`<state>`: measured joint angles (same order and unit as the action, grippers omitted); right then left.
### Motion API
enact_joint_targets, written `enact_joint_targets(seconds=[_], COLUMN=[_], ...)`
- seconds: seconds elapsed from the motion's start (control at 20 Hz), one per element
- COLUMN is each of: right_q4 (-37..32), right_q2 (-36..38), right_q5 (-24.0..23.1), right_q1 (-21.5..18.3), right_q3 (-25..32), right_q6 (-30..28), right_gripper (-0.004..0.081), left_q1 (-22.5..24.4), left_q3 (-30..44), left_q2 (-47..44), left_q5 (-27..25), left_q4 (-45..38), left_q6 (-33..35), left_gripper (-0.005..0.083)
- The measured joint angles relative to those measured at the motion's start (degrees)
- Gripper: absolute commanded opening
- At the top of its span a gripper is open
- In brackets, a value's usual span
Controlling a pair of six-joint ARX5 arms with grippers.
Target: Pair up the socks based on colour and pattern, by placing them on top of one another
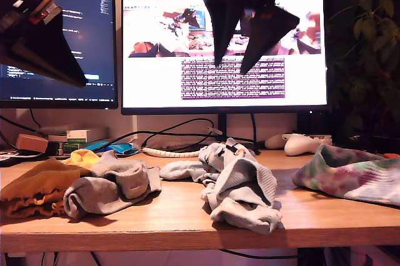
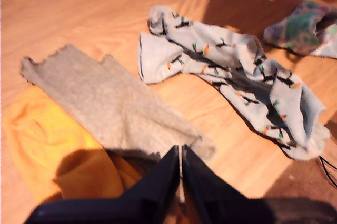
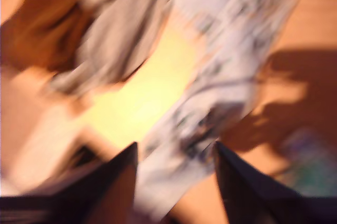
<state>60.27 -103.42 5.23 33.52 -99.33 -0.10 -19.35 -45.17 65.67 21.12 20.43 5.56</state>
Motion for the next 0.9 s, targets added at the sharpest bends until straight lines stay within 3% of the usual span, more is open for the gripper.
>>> enact_joint_targets(seconds=[0.15,0.45,0.65,0.9], right_q4=[-11.72,-43.74,-58.64,-68.11], right_q2=[-1.18,-1.16,-1.16,4.50], right_q5=[-1.07,-3.54,-4.15,-1.42], right_q1=[-0.72,-1.75,-4.74,-9.40], right_q3=[0.02,2.86,10.84,26.84], right_q6=[-0.81,-3.21,-3.41,-6.05], right_gripper=[-0.0008,-0.0008,-0.0008,-0.0009], left_q1=[0.00,0.00,0.00,0.35], left_q3=[0.00,0.00,0.00,2.10], left_q2=[0.00,0.00,0.00,0.00], left_q5=[0.00,-0.33,-3.39,-3.72], left_q4=[-5.55,-23.63,-29.77,-32.26], left_q6=[0.02,2.62,3.04,2.97], left_gripper=[-0.0022,-0.0022,-0.0022,-0.0022])
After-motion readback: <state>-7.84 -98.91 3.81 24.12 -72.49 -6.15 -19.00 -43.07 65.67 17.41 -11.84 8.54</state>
